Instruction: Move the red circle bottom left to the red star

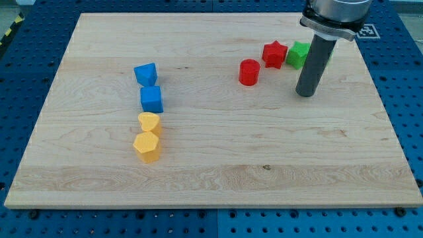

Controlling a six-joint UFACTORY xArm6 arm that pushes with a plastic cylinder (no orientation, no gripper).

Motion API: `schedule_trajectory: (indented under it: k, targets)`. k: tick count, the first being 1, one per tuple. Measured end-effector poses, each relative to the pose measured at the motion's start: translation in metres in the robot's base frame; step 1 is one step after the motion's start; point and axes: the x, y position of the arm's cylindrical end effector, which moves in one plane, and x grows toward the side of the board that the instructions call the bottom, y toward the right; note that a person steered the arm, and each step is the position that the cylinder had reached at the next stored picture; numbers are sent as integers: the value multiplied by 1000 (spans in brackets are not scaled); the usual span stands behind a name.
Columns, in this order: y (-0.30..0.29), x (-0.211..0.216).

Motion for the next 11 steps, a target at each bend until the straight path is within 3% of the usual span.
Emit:
schedule_trajectory:
  k: [1, 4, 5, 7, 11]
  targets:
    - [-13, 3]
    - [-123, 16]
    - [-123, 15]
    - [-115, -34]
    - [-80, -12]
